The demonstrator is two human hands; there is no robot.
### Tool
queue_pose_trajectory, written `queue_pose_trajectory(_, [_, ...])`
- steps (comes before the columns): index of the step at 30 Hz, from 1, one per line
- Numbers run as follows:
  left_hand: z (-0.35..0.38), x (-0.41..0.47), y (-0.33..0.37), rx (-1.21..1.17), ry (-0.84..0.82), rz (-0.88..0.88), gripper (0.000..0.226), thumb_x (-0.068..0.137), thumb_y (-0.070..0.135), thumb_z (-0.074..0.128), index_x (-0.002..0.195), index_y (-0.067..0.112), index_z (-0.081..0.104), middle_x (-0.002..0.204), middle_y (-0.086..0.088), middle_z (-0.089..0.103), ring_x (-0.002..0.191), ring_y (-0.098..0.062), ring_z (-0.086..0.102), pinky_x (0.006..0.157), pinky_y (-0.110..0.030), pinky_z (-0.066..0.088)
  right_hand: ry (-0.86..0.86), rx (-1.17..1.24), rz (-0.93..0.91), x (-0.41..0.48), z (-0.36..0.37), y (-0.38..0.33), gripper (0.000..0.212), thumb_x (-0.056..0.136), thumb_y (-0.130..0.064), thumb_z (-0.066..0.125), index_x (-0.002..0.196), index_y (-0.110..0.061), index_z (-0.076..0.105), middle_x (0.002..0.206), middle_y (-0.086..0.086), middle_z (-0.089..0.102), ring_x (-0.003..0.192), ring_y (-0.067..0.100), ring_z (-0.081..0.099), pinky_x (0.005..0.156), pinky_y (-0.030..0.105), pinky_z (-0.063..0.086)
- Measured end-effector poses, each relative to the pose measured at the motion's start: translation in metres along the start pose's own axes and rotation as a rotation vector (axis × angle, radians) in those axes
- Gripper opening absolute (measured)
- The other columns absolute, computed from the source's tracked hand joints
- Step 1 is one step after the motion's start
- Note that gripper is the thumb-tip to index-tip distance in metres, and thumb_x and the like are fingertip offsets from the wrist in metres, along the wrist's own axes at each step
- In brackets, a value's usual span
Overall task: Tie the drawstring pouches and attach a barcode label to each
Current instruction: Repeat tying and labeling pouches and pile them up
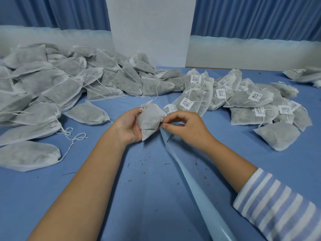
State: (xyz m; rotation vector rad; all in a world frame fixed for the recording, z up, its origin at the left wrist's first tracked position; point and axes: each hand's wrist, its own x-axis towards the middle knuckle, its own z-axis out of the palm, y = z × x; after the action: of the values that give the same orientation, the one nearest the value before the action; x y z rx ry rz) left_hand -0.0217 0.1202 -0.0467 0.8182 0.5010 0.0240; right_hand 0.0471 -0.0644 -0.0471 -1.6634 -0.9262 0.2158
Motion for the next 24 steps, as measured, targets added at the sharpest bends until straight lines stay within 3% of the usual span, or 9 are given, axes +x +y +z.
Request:
queue_pose_trajectory(3, [-0.0014,0.0007,0.0004,0.009,0.003,-0.010,0.026,0.096,0.021,0.051,0.093,0.004,0.070,0.087,-0.014,0.075,0.071,-0.028,0.074,0.064,-0.040,0.062,-0.032,0.131,0.099,0.0012,-0.0004,0.0012,0.017,0.075,-0.010,0.083,0.075,-0.027,0.077,0.087,-0.004,0.076,0.085,0.008,0.070,0.081,0.022,0.053])
queue_pose_trajectory(7, [-0.0007,0.0004,0.0000,0.022,-0.010,-0.011,0.024,0.092,0.019,0.054,0.094,0.002,0.070,0.089,-0.016,0.075,0.073,-0.028,0.074,0.069,-0.041,0.061,-0.084,0.211,0.168,0.0017,-0.0014,0.0021,0.018,0.071,-0.012,0.086,0.079,-0.026,0.079,0.089,-0.002,0.076,0.088,0.009,0.070,0.082,0.020,0.052])
queue_pose_trajectory(12, [0.0006,-0.0007,-0.0006,-0.001,-0.041,-0.001,0.023,0.083,0.016,0.056,0.096,0.001,0.069,0.088,-0.016,0.074,0.072,-0.028,0.074,0.070,-0.040,0.061,-0.082,0.178,0.149,0.0015,-0.0018,-0.0006,0.016,0.071,-0.010,0.085,0.076,-0.023,0.078,0.089,-0.001,0.076,0.087,0.010,0.070,0.083,0.021,0.053])
queue_pose_trajectory(19, [0.0013,0.0019,-0.0010,0.017,-0.020,0.017,0.031,0.100,0.021,0.046,0.096,0.000,0.068,0.088,-0.017,0.075,0.072,-0.028,0.075,0.066,-0.041,0.062,0.004,0.056,0.083,-0.0003,0.0021,-0.0031,0.017,0.072,-0.012,0.086,0.073,-0.025,0.074,0.082,-0.005,0.075,0.083,0.009,0.070,0.083,0.022,0.054])
queue_pose_trajectory(24, [0.0004,0.0027,-0.0004,0.018,-0.003,0.019,0.030,0.100,0.021,0.047,0.096,0.002,0.069,0.091,-0.016,0.075,0.076,-0.028,0.074,0.075,-0.041,0.060,0.016,-0.012,0.034,-0.0005,0.0033,-0.0037,0.015,0.077,-0.008,0.080,0.074,-0.022,0.075,0.083,-0.004,0.075,0.084,0.010,0.070,0.083,0.023,0.054])
